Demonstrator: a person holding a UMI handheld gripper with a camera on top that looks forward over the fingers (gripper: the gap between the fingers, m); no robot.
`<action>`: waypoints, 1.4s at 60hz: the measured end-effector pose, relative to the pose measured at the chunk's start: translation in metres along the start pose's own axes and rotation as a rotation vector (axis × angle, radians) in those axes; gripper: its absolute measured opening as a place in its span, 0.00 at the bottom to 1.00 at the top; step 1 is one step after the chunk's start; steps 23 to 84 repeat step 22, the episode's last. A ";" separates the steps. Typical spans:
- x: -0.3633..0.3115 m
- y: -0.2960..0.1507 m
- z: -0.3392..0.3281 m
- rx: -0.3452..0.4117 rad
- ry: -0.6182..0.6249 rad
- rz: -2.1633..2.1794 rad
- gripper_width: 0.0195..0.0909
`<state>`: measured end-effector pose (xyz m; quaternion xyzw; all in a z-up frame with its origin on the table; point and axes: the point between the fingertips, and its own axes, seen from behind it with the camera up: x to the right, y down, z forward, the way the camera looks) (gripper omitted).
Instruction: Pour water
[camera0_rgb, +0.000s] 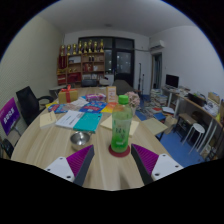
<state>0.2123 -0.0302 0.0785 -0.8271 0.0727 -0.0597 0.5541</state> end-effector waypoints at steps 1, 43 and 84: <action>-0.002 0.002 -0.010 -0.002 0.010 0.000 0.89; -0.072 0.024 -0.220 -0.070 0.007 0.050 0.87; -0.072 0.024 -0.220 -0.070 0.007 0.050 0.87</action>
